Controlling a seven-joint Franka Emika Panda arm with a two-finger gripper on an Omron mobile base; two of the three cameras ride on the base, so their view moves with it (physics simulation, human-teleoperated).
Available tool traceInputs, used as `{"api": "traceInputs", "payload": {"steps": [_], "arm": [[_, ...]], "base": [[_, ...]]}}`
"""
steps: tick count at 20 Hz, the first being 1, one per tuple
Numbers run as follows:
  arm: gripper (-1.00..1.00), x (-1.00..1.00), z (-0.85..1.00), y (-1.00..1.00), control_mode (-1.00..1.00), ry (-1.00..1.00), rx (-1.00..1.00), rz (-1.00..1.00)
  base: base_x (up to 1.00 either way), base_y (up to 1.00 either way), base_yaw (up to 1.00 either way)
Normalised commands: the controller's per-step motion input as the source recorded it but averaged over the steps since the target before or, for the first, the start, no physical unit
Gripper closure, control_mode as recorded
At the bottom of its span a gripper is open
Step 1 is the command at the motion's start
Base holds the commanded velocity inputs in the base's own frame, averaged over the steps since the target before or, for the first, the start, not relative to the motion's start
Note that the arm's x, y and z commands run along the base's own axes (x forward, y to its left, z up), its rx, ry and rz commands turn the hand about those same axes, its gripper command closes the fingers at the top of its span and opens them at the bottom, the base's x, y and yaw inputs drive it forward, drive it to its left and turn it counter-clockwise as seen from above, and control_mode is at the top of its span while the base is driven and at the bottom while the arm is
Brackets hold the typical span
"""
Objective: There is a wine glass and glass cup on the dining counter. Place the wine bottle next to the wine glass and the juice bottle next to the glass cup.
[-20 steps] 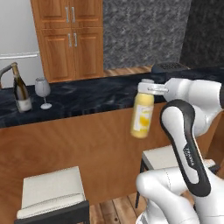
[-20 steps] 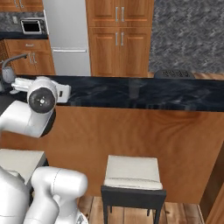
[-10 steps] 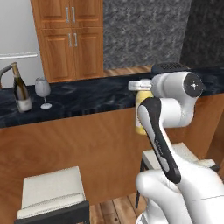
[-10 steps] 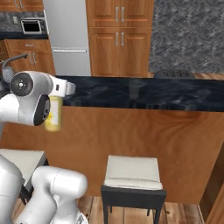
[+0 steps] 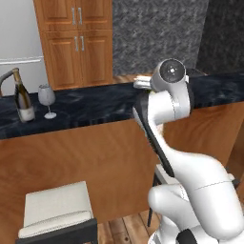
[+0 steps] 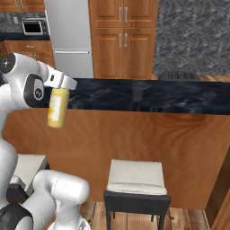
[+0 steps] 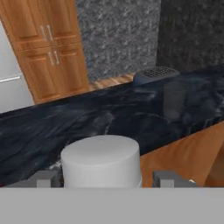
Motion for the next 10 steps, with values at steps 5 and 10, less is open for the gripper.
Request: {"api": "traceInputs", "payload": {"steps": [5, 10], "arm": [[1.00, 0.23, 0.00, -0.02, -1.00, -0.03, -0.07, -0.27], [1.00, 0.15, 0.00, -0.05, -1.00, -0.09, -0.06, -0.23]], "base": [[0.00, 0.00, 0.00], [0.00, 0.00, 0.00]]}}
